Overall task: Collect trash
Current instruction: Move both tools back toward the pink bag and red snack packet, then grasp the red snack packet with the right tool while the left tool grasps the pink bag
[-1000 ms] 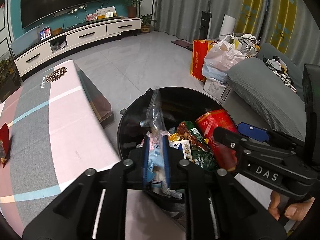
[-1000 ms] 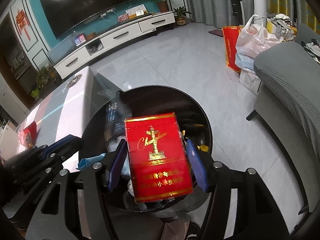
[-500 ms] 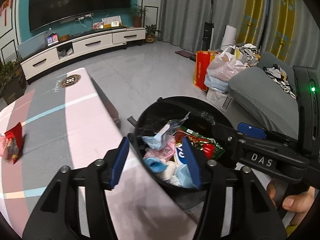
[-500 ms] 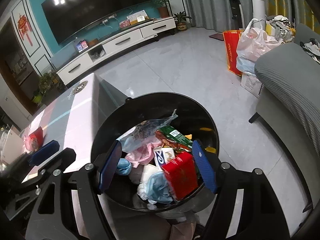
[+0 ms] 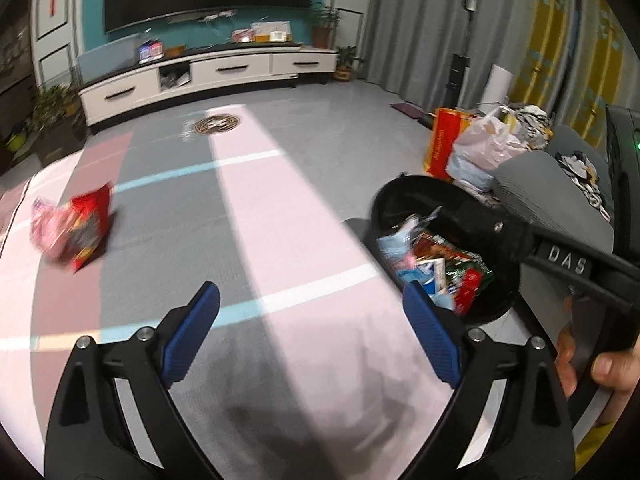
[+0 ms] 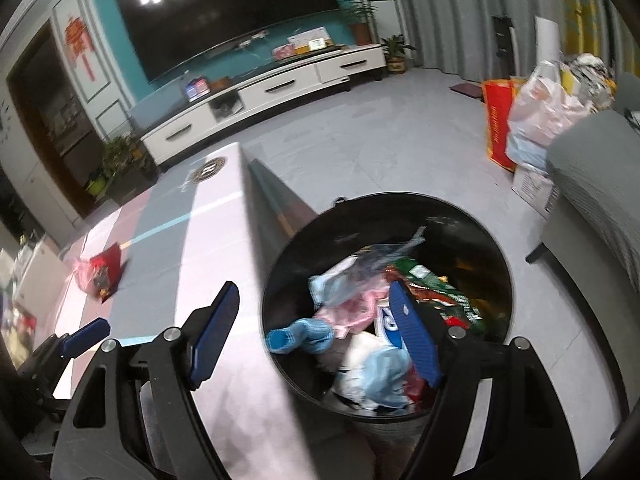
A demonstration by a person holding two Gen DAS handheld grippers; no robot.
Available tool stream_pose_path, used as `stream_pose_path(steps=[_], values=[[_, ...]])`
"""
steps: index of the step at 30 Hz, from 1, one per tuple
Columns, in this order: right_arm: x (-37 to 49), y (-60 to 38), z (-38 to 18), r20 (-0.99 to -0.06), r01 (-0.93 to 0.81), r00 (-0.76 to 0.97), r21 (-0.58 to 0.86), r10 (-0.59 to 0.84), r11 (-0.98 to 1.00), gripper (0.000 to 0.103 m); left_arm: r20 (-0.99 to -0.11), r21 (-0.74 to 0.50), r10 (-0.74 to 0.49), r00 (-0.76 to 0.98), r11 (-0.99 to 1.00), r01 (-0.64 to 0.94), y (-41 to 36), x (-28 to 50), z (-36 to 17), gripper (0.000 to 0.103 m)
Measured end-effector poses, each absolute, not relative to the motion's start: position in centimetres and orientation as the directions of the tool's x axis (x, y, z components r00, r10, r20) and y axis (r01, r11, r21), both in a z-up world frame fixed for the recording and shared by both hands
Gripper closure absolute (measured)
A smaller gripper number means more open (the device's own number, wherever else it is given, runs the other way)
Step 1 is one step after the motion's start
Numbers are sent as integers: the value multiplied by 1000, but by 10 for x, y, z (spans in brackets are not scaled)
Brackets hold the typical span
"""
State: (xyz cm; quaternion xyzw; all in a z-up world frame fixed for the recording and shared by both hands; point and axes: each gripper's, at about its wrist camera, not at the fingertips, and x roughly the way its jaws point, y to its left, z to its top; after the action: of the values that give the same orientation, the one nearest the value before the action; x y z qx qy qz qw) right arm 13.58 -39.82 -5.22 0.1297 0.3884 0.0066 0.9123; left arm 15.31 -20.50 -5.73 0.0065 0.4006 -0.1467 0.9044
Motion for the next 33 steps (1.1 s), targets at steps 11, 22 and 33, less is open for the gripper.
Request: stream_pose_path(steps=[11, 22, 33], values=[[139, -295, -49, -681, -189, 686, 174, 257, 966, 27, -717, -175, -149, 681, 984, 32, -61, 124, -75, 10], [163, -205, -69, -705, -295, 556, 328, 440, 898, 27, -662, -259, 35, 748, 927, -272, 63, 133, -64, 10], [239, -137, -78, -709, -222, 505, 445, 493, 867, 39, -660, -368, -24, 751, 882, -295, 97, 159, -73, 10]])
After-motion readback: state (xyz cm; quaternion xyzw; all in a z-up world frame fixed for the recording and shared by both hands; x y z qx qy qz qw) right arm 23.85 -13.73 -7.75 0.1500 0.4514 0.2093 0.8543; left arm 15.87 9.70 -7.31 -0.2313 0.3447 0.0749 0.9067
